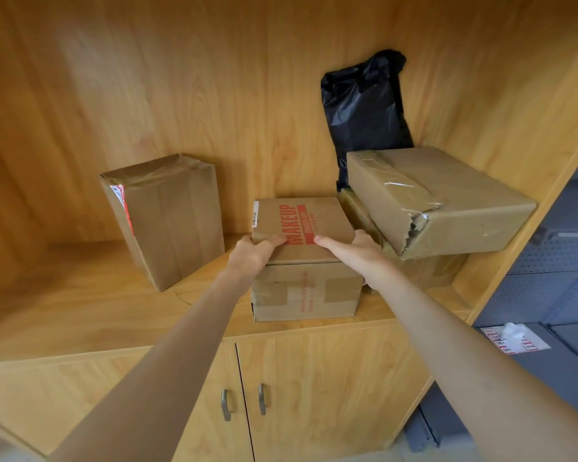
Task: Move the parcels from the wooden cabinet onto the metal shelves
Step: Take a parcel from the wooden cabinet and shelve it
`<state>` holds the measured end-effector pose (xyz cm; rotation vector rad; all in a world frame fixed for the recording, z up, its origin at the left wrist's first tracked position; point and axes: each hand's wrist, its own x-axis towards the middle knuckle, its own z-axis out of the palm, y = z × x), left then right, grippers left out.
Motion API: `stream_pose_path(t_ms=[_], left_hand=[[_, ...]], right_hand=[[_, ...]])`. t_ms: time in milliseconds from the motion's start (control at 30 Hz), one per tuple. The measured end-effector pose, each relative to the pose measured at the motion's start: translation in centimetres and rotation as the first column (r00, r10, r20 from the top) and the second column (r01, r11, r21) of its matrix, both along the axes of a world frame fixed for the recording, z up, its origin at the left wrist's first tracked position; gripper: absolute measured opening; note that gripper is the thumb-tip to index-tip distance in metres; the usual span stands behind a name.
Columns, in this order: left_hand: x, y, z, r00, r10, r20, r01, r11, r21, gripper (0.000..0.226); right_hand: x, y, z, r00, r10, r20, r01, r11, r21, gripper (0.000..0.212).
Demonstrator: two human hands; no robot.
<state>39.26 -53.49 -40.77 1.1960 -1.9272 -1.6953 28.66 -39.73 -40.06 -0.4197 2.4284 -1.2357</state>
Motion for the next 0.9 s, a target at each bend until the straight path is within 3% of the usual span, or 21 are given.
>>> stream_pose_path(t_ms=[200, 667, 900], left_hand=[[2.5, 0.9, 2.0, 0.998, 0.047, -0.042, -0.042, 0.993, 0.11, 0.057], [12.7, 9.4, 14.4, 0.995, 0.105, 0.004, -0.104, 0.986, 0.131, 0.058], [17.3, 15.0, 20.2, 0.998, 0.068, -0.01, -0.066, 0.992, 0.105, 0.062]], right_hand=[[2.0, 0.3, 1.7, 0.999, 0.003, -0.047, -0.003, 1.0, 0.015, 0.084], [12.0, 8.2, 13.3, 0.999, 0.051, -0.003, -0.051, 0.998, -0.041, 0.068], [16.5, 14.1, 19.1, 0.999, 0.036, 0.006, -0.036, 0.998, -0.045, 0.082]])
